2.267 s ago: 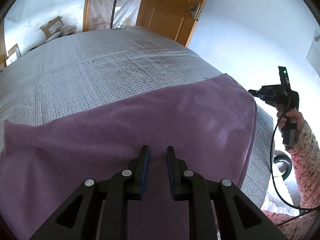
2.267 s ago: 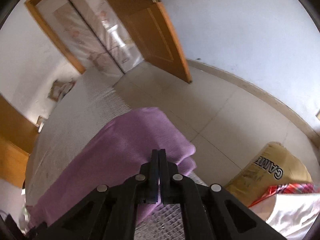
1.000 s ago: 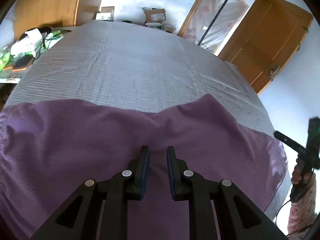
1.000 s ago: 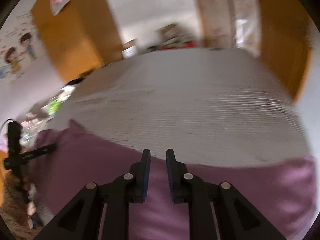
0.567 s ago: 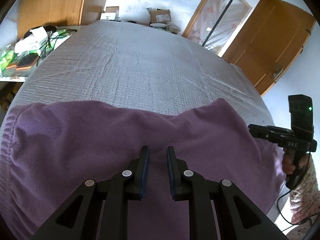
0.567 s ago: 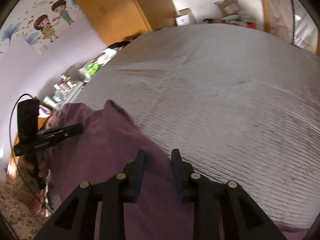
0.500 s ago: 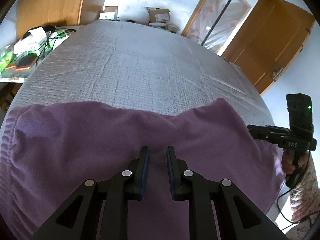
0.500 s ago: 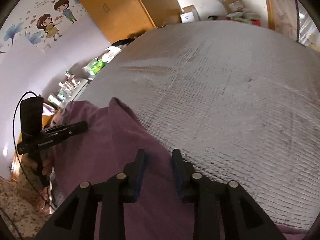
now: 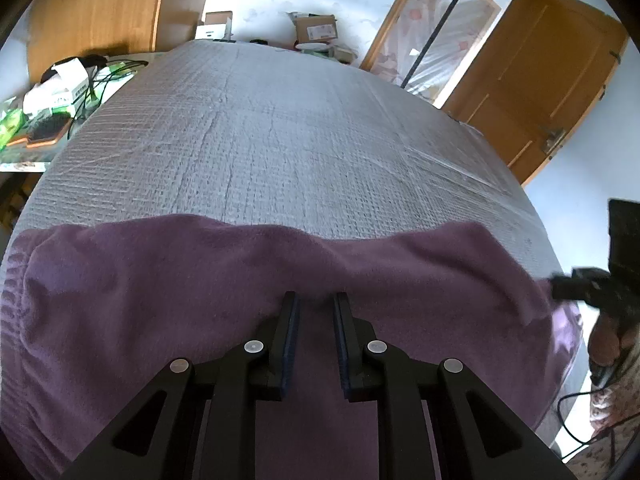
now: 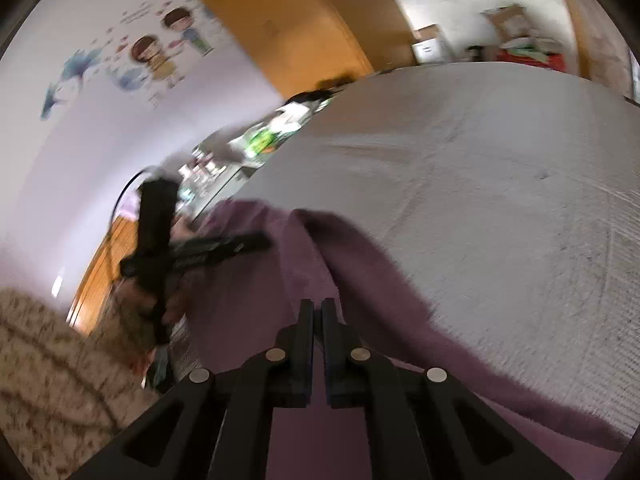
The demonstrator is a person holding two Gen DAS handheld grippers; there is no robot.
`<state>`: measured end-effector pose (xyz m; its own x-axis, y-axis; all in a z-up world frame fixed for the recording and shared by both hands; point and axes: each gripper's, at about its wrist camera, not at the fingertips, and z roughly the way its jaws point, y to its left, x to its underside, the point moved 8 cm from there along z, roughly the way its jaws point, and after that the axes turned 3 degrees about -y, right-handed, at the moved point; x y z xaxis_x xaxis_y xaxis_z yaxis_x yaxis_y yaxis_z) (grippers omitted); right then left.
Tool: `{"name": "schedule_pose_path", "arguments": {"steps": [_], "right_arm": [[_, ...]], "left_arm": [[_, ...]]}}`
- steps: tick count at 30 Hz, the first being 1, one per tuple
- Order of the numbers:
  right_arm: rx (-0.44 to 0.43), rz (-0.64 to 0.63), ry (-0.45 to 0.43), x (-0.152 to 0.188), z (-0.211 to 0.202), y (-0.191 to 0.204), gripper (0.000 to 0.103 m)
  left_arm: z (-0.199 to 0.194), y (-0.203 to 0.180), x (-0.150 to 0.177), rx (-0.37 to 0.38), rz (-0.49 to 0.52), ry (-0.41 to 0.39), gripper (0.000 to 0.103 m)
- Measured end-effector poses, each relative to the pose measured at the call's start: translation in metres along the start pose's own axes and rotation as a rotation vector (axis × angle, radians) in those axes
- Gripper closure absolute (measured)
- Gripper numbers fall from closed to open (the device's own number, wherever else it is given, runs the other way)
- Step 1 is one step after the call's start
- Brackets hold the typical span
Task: Fold clothes
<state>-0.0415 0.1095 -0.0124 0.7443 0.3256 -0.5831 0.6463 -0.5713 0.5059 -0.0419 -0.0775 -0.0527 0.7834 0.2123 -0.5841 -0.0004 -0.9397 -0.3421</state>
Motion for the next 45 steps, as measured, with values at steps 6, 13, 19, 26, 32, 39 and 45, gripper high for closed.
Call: {"name": "schedule_pose_path", "arguments": {"steps": [6, 13, 19, 26, 32, 39, 45], "right_arm": [[0.01, 0.032, 0.091, 0.023, 0.007, -0.01, 0.097], [0.064, -0.03, 0.054, -0.007, -0.005, -0.014, 0.086], [0.17, -0.007, 0.109, -0.03, 0.013, -0.059, 0.084], [0.142, -0.006, 0.233, -0.021, 0.047, -0.072, 0.084], [0.126, -0.02, 0.257, -0.018, 0.05, -0.071, 0.084], [0.114, -0.029, 0.265, -0.018, 0.055, -0.062, 0.098], [0.241, -0.036, 0.135, -0.046, 0.039, -0.074, 0.099]], "left_arm": [[0.002, 0.0, -0.001, -0.007, -0.001, -0.005, 0.085], [0.005, -0.001, -0.003, -0.012, 0.009, -0.002, 0.085], [0.005, 0.0, -0.002, -0.005, -0.002, -0.013, 0.085], [0.004, -0.009, -0.006, -0.016, 0.028, -0.019, 0.085], [0.006, -0.042, -0.009, 0.037, 0.125, -0.024, 0.085], [0.022, -0.052, 0.001, 0.055, 0.161, 0.028, 0.085], [0.025, -0.05, 0.001, 0.076, 0.147, 0.026, 0.085]]}}
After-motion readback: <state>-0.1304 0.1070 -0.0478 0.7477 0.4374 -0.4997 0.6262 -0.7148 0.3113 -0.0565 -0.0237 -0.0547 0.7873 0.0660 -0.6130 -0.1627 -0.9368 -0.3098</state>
